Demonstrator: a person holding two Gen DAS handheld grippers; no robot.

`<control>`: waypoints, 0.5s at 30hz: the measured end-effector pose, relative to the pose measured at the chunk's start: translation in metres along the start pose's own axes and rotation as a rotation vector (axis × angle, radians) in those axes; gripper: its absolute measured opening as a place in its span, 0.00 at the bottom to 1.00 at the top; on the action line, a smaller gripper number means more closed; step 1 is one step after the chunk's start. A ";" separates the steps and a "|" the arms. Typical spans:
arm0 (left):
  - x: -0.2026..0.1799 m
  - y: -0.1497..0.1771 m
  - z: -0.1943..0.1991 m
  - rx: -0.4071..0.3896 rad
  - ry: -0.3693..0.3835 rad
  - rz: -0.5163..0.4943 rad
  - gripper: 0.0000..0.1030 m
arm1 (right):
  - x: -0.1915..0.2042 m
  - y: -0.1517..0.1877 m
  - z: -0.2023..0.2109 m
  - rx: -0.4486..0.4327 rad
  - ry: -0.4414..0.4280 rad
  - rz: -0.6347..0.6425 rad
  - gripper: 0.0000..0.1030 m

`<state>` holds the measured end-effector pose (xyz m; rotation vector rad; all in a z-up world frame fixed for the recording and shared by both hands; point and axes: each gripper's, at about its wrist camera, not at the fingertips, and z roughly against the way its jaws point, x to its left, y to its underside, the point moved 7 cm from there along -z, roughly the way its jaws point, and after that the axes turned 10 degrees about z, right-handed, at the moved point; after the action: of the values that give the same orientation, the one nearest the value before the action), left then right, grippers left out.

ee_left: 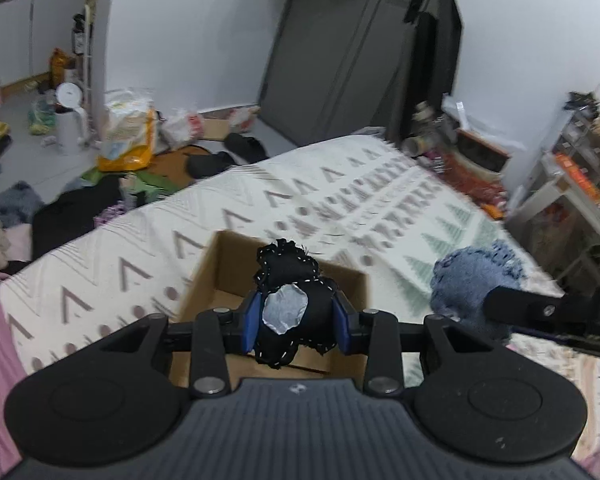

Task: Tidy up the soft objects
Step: 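Carry the scrunchie and denim heart in both tools over the cardboard box, then open both tools to drop the scrunchie and denim heart into the box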

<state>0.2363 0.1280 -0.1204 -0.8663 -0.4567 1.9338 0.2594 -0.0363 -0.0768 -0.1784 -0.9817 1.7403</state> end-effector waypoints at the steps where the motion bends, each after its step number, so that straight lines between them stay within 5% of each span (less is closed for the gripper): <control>1: 0.004 0.000 -0.005 0.013 0.000 0.011 0.36 | 0.001 0.000 -0.005 0.004 -0.007 0.002 0.15; 15: 0.034 0.002 -0.054 0.100 -0.019 0.156 0.41 | -0.004 0.012 -0.062 0.071 -0.116 -0.041 0.15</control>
<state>0.2641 0.1544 -0.1715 -0.8397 -0.3079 2.0907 0.2863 -0.0082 -0.1261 -0.0118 -0.9991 1.7602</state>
